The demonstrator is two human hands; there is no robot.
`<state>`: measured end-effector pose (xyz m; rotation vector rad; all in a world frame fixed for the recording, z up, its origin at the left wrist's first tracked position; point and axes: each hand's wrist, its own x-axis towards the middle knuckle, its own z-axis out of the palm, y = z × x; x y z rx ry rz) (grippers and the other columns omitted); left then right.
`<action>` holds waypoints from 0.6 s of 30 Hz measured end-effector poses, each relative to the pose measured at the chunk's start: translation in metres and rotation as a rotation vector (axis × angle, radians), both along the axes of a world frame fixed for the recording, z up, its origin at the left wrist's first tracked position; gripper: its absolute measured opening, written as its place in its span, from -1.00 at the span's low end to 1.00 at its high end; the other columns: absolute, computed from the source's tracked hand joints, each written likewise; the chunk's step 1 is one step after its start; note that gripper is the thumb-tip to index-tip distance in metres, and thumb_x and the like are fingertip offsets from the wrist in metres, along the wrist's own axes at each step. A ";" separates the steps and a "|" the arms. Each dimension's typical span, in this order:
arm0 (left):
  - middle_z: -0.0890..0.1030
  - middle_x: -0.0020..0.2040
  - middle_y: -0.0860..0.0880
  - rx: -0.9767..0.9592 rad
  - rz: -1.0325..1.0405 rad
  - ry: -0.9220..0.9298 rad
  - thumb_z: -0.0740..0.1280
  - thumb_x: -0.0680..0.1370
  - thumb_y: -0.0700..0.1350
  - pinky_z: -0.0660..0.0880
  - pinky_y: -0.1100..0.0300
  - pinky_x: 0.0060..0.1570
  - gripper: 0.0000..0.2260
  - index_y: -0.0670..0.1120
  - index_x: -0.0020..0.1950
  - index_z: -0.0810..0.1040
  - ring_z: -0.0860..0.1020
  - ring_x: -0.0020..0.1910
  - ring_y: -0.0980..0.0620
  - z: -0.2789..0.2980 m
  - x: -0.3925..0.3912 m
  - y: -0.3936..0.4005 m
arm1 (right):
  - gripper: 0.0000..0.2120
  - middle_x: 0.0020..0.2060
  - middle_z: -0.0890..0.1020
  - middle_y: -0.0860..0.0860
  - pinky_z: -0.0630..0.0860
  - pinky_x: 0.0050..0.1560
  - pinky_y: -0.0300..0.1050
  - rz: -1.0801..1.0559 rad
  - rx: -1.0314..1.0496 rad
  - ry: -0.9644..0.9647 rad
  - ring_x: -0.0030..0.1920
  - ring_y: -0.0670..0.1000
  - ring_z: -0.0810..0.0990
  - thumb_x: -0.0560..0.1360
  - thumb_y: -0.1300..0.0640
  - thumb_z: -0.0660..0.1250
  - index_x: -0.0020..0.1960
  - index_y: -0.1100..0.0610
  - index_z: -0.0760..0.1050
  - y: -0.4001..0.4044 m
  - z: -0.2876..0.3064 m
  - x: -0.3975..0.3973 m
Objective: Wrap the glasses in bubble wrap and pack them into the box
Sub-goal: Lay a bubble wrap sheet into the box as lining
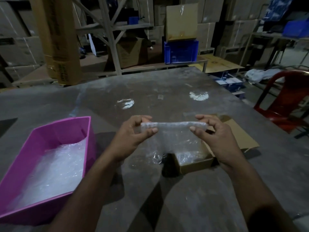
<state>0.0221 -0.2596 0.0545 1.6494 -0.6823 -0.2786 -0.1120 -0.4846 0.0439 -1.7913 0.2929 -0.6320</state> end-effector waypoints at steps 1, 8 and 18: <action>0.65 0.02 -0.02 -0.011 -0.009 0.027 0.49 0.45 -0.05 0.54 0.19 -0.01 -0.82 -0.12 -0.06 0.63 0.60 -0.03 0.09 -0.002 -0.002 -0.010 | -0.72 0.10 0.66 -0.13 0.54 0.11 -0.10 0.016 0.082 -0.013 0.14 -0.13 0.62 0.40 -0.06 0.49 0.00 0.10 0.65 -0.006 0.000 0.000; 0.70 -0.09 -0.14 -0.118 0.117 0.322 0.40 0.60 -0.16 0.56 0.21 -0.29 -0.84 -0.21 0.13 0.61 0.62 -0.22 0.04 -0.024 -0.015 -0.076 | -0.67 0.06 0.72 0.06 0.64 0.07 0.02 0.169 0.374 0.076 0.09 0.10 0.70 0.48 0.20 0.47 0.23 0.13 0.55 -0.045 -0.022 0.003; 0.71 0.01 -0.16 -0.150 0.374 0.411 0.48 0.52 -0.29 0.63 0.07 -0.25 -0.75 -0.13 0.14 0.55 0.68 -0.18 -0.02 -0.056 -0.036 -0.125 | -0.45 0.12 0.70 0.12 0.66 0.04 0.04 0.090 0.652 0.147 0.04 0.08 0.71 0.36 -0.01 0.51 0.28 0.15 0.51 -0.095 -0.039 0.032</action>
